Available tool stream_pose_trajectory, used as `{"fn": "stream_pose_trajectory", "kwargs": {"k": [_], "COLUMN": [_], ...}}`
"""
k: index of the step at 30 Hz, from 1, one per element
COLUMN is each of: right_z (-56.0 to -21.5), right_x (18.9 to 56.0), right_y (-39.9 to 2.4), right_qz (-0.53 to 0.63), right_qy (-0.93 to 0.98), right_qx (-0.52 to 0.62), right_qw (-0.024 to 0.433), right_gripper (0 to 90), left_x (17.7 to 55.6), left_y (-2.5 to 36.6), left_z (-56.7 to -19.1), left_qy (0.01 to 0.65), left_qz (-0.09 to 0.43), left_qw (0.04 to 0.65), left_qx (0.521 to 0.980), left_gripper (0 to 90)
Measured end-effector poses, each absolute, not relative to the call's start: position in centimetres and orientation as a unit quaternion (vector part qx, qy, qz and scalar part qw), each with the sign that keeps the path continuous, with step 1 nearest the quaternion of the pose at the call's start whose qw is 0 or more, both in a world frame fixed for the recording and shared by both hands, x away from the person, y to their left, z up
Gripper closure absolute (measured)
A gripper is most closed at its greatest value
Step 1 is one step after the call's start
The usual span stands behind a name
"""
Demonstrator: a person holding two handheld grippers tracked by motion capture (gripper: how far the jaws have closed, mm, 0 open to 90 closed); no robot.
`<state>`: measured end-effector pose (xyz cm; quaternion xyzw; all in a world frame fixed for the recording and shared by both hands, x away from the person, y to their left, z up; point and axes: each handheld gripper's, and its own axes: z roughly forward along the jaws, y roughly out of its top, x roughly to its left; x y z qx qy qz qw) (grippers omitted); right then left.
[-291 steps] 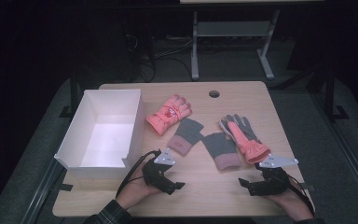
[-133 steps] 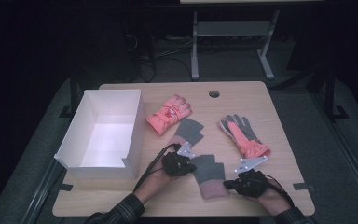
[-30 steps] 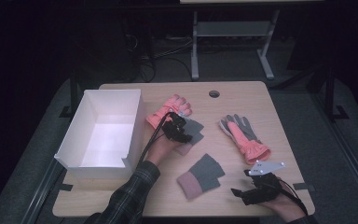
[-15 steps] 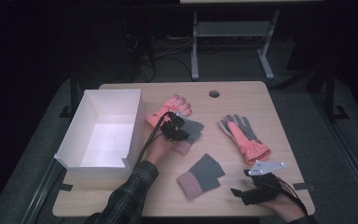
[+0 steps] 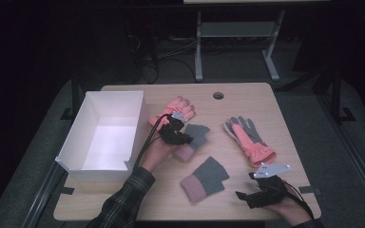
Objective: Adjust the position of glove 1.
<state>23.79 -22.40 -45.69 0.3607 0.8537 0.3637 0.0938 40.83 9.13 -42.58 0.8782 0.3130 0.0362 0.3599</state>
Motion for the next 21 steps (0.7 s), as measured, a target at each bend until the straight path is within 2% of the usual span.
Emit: {"fn": "stream_pose_trajectory", "kwargs": {"k": [21], "right_z": [-45.7], "right_x": [23.8], "right_y": [-22.1], "right_qz": [0.369], "right_qy": [0.848], "right_qx": [0.368], "right_qw": [0.096], "right_gripper": [10.1], "left_x": [35.2], "left_y": [9.7], "left_z": [-38.9], "left_qy": [0.265], "left_qz": [0.007], "left_qw": [0.373], "left_qx": [0.889], "left_gripper": [81.4]}}
